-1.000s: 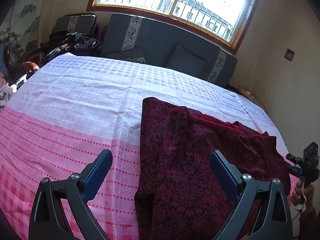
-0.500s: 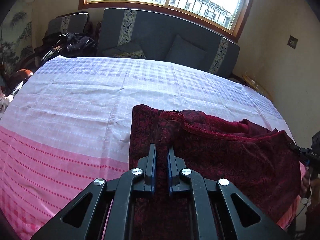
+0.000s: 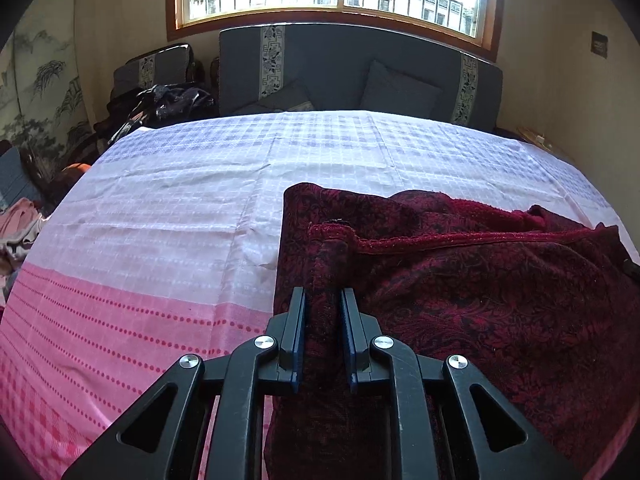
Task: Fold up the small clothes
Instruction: 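Lift the hem and fold it toward the collar with both grippers, then open both grippers and release the folded sweater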
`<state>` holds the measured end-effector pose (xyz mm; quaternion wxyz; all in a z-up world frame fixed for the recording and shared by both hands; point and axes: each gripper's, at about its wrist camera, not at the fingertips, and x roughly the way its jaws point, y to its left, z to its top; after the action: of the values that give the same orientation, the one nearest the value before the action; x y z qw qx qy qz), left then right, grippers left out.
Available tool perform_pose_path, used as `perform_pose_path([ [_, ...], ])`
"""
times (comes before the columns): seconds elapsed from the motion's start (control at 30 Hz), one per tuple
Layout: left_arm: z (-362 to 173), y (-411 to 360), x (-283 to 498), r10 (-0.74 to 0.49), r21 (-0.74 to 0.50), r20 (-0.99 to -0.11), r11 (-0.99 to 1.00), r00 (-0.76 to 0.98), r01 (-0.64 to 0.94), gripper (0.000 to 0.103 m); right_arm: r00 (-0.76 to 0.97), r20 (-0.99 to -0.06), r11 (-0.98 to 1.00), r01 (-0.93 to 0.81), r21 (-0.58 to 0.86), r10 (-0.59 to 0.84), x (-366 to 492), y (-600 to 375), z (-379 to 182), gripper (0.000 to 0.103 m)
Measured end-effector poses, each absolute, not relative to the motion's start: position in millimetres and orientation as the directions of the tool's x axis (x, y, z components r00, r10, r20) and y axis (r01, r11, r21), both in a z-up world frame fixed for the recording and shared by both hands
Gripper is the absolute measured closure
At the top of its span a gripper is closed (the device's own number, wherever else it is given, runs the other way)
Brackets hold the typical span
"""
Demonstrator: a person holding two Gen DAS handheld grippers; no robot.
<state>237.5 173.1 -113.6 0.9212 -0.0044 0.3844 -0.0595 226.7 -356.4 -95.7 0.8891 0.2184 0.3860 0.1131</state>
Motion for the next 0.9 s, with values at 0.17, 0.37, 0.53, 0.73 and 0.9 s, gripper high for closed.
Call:
perform_pose_path([
  [0.17,-90.1,198.2,209.7,-0.176,-0.180,-0.638,0.981,0.749,0.077,0.042,0.756,-0.589,0.913,-0.028,0.406,0.285,189.4,-351.3,-62.5,0.086],
  [0.37,-89.8,227.3,170.6,-0.245,-0.279,-0.679,0.958,0.692,0.065,0.040,0.746,-0.579,0.925,-0.131,0.356,0.329,153.4,-319.8,-56.2,0.085],
  [0.53,-121.0,246.4,137.6,-0.307,-0.375,-0.732,0.927,0.608,0.016,0.040,0.681,-0.660,0.942,-0.144,0.304,0.317,155.9,-299.7,-90.2,0.085],
  [0.73,-131.6,255.4,98.9,-0.375,-0.469,-0.719,0.883,0.585,-0.010,0.040,0.686,-0.667,0.950,-0.127,0.284,0.291,153.6,-286.0,-85.2,0.085],
  [0.9,-134.0,249.2,83.3,-0.373,-0.460,-0.715,0.888,0.591,0.003,0.040,0.604,-0.572,0.832,-0.393,0.392,0.555,143.9,-199.2,-58.3,0.085],
])
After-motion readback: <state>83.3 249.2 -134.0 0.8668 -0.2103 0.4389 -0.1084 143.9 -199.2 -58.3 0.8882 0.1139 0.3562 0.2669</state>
